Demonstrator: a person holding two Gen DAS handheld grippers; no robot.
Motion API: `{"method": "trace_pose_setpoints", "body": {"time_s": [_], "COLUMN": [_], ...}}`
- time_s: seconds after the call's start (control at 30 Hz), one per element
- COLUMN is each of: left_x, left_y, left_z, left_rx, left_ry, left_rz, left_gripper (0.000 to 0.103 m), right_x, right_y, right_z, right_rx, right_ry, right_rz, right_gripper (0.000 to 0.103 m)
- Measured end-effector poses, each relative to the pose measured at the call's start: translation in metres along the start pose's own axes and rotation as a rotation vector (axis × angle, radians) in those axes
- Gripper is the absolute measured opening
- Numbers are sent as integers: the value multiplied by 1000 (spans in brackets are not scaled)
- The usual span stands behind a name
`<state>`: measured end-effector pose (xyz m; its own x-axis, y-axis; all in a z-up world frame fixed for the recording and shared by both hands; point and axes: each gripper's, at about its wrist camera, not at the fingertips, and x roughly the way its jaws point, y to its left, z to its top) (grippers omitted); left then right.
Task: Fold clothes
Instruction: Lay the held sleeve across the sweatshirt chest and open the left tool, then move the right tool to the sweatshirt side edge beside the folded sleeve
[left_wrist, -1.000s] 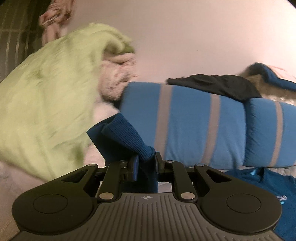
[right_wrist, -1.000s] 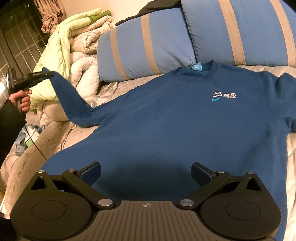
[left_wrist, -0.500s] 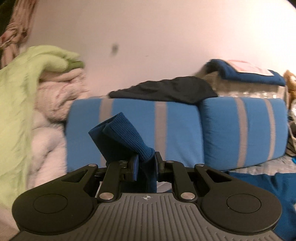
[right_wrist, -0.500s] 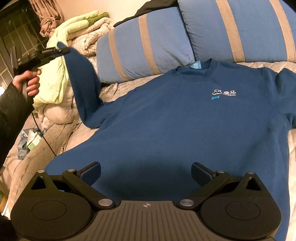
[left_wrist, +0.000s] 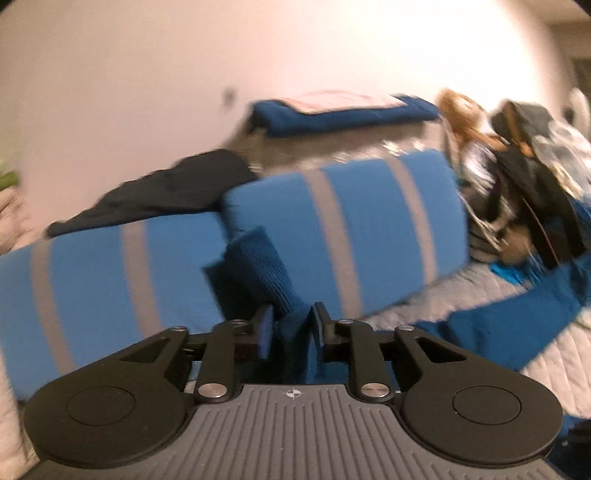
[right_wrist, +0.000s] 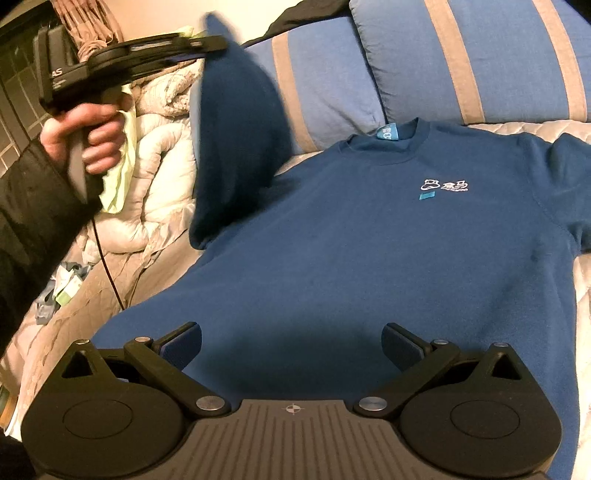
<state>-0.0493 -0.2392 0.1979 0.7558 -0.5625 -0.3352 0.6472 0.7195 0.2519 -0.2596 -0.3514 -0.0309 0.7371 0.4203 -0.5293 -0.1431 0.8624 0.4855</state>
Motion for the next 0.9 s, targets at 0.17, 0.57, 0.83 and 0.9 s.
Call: {"method": "trace_pose_setpoints", "body": {"time_s": [0.17,0.57,0.83,0.9], "left_x": [4,-53,-99,-107], "left_y": [-30,23,50,53], "left_z": [-14,-76,-133,-147], "left_rx": [37,-133,-260,-298], "left_ry": [41,202,300,307], "left_rz": [-62,-17,32,43], "left_gripper": [59,64,64,64], "right_x": [-2,-1,2,2], "right_y": [-1,1,6,8], "right_z": [-3,-3,12,18], "right_rx": [7,16,-101,-149], "right_ry": [-11,-5,3,0], "right_rz": [-7,-8,-66,-88], "right_gripper": [103,103,103,103]}}
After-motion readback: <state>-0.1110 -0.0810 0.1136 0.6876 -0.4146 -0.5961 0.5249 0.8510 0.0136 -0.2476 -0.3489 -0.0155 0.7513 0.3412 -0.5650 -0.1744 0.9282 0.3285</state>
